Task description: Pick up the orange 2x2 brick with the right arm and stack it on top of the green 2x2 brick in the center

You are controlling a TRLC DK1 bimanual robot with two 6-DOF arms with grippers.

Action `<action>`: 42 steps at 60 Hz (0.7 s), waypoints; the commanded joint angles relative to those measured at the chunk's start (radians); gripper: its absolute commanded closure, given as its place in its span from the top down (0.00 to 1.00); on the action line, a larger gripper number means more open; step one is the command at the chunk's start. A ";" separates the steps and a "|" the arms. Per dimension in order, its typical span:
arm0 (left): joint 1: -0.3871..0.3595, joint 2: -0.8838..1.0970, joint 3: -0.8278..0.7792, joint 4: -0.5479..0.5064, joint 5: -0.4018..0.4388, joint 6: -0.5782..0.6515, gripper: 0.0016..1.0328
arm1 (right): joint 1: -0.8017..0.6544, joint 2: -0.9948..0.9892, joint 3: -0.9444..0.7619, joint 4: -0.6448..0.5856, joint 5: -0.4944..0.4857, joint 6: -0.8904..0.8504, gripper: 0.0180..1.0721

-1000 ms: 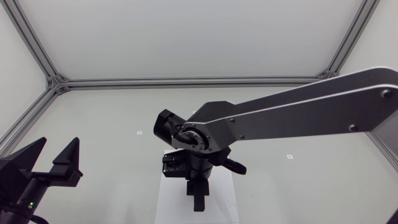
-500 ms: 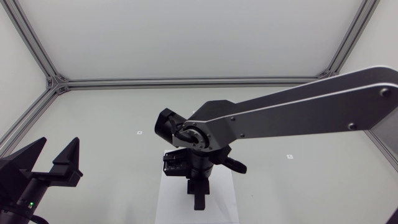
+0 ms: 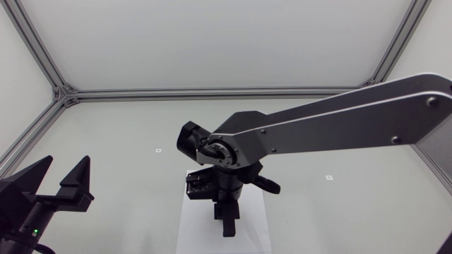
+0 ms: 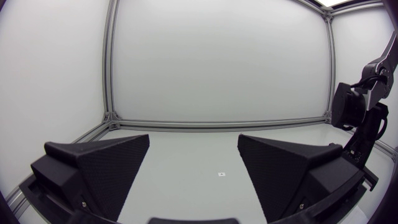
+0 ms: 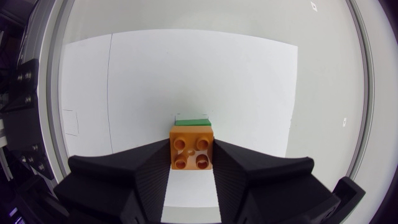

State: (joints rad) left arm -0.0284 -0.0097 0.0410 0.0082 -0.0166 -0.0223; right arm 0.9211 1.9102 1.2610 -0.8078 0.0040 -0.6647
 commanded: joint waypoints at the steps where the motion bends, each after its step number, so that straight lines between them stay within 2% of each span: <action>1: -0.001 -0.004 -0.041 -0.011 0.003 0.005 0.96 | -0.001 0.069 -0.026 -0.051 -0.010 -0.038 0.06; 22: -0.001 -0.004 -0.041 -0.011 0.003 0.005 0.96 | -0.011 0.087 -0.020 -0.051 -0.061 -0.065 0.06; 42: -0.001 -0.004 -0.041 -0.011 0.003 0.005 0.96 | -0.031 0.079 -0.058 -0.004 -0.056 -0.061 0.06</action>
State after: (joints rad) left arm -0.0284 -0.0097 0.0410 0.0082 -0.0166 -0.0227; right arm 0.8936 1.9263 1.2789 -0.8196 -0.0551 -0.7189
